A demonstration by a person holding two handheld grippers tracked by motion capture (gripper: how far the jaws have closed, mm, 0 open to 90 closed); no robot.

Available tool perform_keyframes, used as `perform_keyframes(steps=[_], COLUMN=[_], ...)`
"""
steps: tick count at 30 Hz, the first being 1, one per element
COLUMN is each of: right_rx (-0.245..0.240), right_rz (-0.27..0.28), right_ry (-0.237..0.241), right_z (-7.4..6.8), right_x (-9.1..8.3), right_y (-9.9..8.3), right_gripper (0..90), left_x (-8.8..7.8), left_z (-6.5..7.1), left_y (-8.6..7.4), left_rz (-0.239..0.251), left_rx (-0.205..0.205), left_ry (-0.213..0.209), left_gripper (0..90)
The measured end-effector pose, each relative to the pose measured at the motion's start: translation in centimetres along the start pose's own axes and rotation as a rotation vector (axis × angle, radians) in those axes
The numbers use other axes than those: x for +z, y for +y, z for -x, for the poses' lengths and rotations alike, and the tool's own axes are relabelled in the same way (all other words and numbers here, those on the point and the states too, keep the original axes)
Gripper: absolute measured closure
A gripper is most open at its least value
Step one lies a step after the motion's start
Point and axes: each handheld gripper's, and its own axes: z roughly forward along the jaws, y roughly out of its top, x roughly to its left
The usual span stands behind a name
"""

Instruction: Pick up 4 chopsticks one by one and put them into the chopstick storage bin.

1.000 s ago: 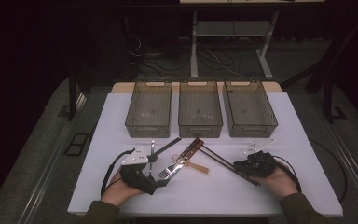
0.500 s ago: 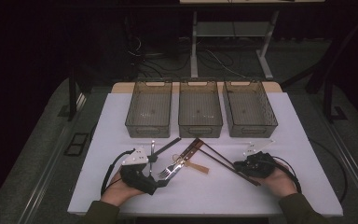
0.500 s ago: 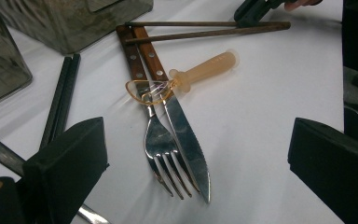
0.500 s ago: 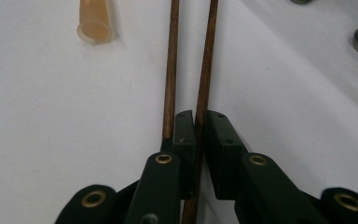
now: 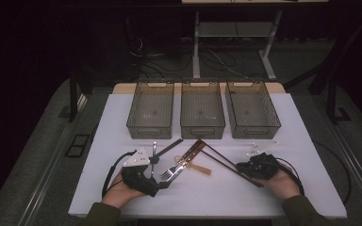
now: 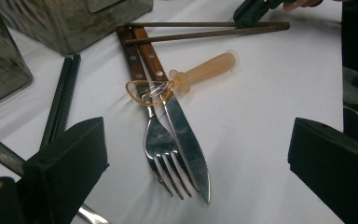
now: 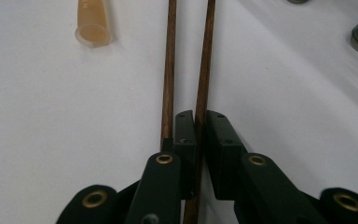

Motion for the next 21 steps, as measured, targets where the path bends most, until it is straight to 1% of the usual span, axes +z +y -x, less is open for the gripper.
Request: perform_keyframes(steps=[14,21], right_rx=[0.006,0.006], right_rz=[-0.002,-0.004], right_ry=[-0.010,-0.023], right_z=[0.03,0.16], right_x=[0.01,-0.12], right_y=[0.06,0.02], right_gripper=[83.9,84.0], left_x=[-0.01,-0.01], left_z=[-0.01,-0.04], left_y=[0.00,-0.03], left_rz=[0.002,0.000], left_rx=[0.001,-0.002], left_ry=[-0.001,-0.001], left_gripper=[3.8,3.7])
